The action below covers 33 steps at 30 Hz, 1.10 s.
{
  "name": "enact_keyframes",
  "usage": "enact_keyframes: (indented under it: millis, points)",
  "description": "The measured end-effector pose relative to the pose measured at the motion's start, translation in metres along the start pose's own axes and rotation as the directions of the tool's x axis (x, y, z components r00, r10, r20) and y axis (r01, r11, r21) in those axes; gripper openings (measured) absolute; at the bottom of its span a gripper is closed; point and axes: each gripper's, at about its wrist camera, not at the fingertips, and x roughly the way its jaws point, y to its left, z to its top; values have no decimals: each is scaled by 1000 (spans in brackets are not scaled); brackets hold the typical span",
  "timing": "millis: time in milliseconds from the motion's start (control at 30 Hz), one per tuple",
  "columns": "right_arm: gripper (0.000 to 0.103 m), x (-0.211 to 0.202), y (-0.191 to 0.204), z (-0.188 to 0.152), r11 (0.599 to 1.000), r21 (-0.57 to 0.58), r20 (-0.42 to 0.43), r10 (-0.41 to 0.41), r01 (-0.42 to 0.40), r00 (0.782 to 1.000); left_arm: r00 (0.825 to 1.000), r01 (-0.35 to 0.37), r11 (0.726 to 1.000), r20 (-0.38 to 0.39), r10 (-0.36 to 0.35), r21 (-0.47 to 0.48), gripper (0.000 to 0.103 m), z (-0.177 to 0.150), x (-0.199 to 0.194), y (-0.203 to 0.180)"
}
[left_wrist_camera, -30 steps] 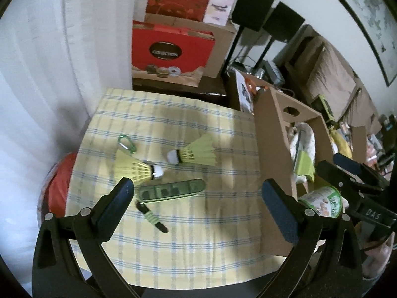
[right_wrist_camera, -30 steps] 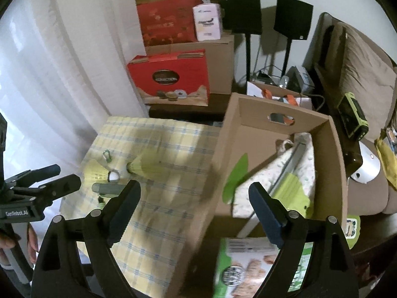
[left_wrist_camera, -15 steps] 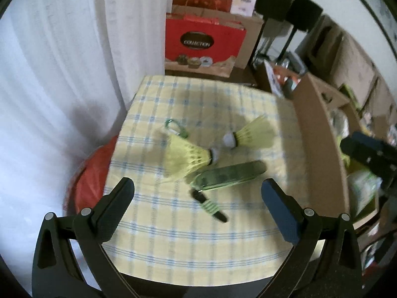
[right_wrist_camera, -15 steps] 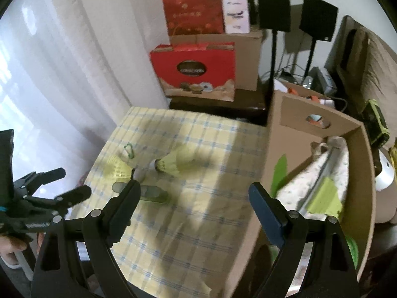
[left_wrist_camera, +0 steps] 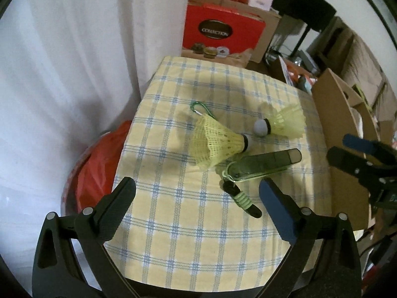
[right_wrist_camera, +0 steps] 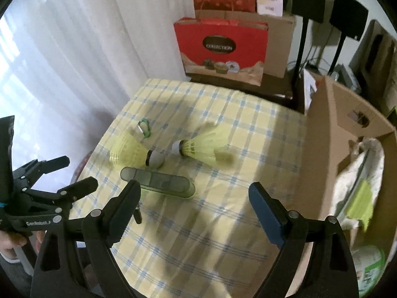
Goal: Organize objects
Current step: 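Move both grippers back over the table toward the yellow shuttlecocks, then grasp a yellow shuttlecock with the left gripper while the right gripper approaches another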
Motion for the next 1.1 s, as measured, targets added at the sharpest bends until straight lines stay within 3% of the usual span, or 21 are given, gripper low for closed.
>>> enact_keyframes:
  millis: [300, 533, 833, 1100]
  points:
    - [87, 22, -14, 6, 994, 105, -26, 29, -26, 999, 1000, 24, 999, -10, -24, -48, 95, 4, 15, 13]
    - [68, 33, -34, 24, 978, 209, -8, 27, -25, 1000, 992, 106, 988, -49, -112, -114, 74, 20, 34, 13]
    - [48, 63, -26, 37, 983, 177, -29, 60, -54, 998, 982, 152, 981, -98, -164, -119, 52, 33, 62, 3]
    - [47, 85, -16, 38, 986, 147, -81, 95, -83, 992, 972, 185, 972, -120, -202, -144, 45, 35, 80, -1]
